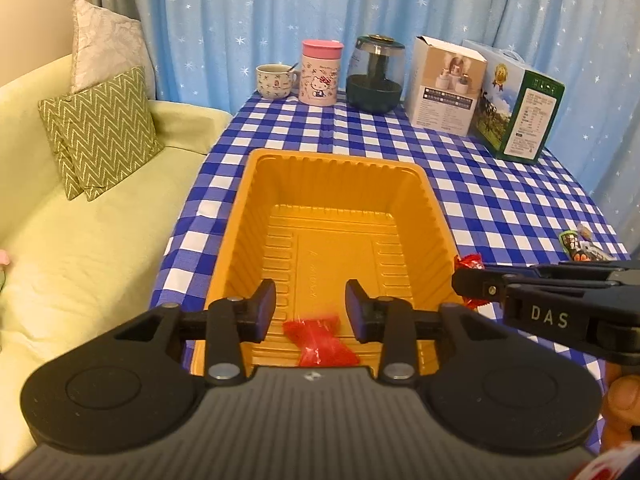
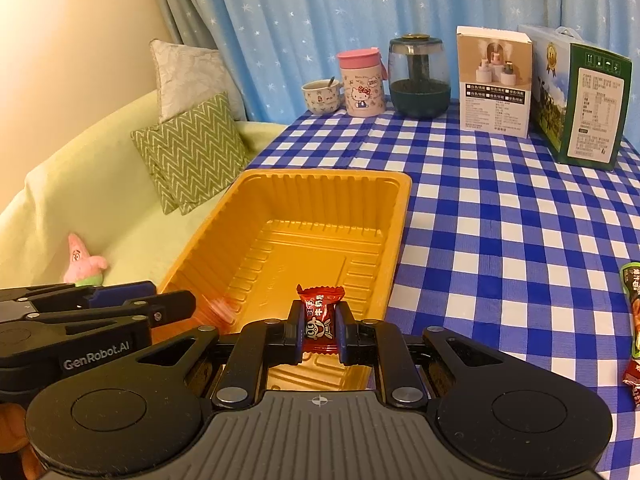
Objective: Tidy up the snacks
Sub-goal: 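Carry both red packets over the orange tray and open both tools, then move both open tools back toward the snack pile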
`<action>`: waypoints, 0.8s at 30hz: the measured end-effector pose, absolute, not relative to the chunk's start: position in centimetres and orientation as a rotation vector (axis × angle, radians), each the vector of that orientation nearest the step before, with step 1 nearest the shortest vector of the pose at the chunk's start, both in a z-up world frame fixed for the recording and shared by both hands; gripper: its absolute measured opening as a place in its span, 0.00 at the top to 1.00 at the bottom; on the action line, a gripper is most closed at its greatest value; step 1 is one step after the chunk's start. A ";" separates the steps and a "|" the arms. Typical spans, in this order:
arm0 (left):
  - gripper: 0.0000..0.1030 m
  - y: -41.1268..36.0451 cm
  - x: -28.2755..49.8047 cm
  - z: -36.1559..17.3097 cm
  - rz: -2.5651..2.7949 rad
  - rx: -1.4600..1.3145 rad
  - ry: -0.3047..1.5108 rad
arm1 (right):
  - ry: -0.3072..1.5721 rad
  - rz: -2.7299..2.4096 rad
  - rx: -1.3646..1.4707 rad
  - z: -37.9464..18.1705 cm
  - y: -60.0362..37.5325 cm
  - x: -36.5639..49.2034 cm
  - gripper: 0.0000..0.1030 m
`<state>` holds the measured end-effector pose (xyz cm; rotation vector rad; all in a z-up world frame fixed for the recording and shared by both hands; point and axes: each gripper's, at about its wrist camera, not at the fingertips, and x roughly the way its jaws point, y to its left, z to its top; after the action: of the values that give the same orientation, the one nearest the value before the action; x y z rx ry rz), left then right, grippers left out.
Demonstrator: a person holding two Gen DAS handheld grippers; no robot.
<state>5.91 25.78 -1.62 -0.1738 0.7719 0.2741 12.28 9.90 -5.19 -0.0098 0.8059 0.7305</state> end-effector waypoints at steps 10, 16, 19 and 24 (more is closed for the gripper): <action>0.55 27.0 3.1 -1.1 0.335 -0.210 0.755 | 0.808 0.754 0.007 -5.3 10.5 12.3 0.84; 0.41 27.3 1.9 -0.8 0.361 -0.218 0.750 | 0.803 0.767 0.044 -5.1 10.5 12.6 0.46; 0.38 27.2 1.4 -0.6 0.361 -0.225 0.747 | 0.800 0.751 0.080 -4.8 9.6 12.5 0.38; 0.35 26.5 0.7 -0.3 0.362 -0.223 0.744 | 0.812 0.711 0.088 -4.4 8.1 12.0 0.38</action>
<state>0.66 26.55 -0.33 -0.2235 0.7438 0.3624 12.03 8.14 -4.44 0.0881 0.8123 0.7110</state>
